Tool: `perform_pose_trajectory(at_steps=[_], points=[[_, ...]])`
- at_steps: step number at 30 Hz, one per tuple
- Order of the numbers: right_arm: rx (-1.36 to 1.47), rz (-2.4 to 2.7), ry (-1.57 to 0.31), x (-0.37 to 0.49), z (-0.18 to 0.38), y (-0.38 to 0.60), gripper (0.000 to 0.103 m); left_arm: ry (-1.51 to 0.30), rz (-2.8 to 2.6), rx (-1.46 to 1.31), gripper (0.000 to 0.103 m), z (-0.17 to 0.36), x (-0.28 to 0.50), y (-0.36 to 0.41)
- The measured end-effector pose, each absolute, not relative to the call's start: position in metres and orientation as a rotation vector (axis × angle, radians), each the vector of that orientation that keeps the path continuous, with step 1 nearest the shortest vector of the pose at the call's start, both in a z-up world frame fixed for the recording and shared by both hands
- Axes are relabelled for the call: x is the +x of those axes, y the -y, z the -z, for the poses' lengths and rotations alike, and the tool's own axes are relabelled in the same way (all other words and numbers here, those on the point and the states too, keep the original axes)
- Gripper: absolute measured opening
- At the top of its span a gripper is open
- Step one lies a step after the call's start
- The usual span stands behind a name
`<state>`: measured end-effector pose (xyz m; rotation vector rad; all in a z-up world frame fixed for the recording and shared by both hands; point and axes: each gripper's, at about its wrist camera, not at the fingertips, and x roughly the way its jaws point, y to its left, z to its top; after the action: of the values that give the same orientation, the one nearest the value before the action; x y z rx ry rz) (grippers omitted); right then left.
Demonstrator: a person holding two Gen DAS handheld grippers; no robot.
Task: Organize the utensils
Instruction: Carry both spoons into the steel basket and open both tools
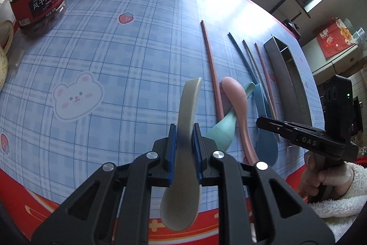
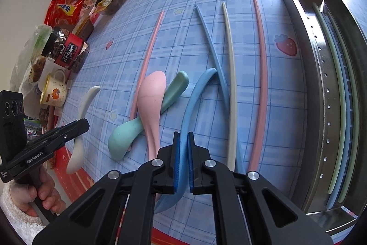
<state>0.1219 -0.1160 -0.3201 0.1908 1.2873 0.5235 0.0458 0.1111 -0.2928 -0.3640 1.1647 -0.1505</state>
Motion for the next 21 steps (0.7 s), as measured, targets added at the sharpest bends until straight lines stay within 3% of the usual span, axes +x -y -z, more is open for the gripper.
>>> perform_pose_trajectory(at_steps=[12, 21], points=[[0.252, -0.558, -1.137, 0.117, 0.280, 0.149, 0.007, -1.172, 0.166, -0.481, 0.017, 0.271, 0.066, -0.094], [0.203, -0.499, -1.080, 0.134, 0.260, 0.211, 0.007, -1.216, 0.257, -0.440, 0.017, 0.256, 0.113, -0.039]])
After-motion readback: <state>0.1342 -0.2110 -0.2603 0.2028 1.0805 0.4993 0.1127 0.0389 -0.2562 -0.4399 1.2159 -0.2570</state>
